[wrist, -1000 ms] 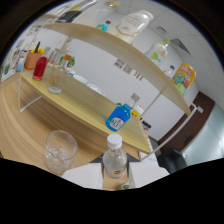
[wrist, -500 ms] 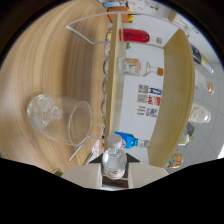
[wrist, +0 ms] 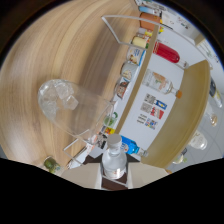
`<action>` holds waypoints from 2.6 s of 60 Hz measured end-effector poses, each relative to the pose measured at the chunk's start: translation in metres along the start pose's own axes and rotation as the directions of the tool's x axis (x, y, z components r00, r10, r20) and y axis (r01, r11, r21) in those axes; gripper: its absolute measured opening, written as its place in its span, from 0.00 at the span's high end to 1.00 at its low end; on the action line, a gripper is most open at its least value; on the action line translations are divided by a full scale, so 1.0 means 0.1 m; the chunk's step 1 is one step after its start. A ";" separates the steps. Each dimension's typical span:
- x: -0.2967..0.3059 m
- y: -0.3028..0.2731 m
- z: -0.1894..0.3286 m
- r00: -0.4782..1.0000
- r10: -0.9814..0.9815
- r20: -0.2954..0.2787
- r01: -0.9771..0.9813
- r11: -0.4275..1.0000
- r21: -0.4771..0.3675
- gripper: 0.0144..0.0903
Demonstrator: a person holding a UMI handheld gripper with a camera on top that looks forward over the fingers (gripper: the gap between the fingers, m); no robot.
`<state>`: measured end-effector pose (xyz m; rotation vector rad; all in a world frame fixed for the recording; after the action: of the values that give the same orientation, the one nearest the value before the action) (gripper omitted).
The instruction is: Make me a cup of Mojito.
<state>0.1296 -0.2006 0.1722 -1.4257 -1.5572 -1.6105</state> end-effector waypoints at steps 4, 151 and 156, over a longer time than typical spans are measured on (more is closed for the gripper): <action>0.06 0.03 -0.02 0.998 0.068 0.005 -0.068 0.998 0.006 0.74; -0.46 -0.79 -1.54 -0.372 0.873 0.315 -0.897 -0.250 -0.365 0.07; -0.20 -0.84 -1.56 -0.364 0.879 0.308 -0.903 -0.253 -0.347 0.07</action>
<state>0.0092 -0.3308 0.1494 -2.1414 0.0473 -0.0063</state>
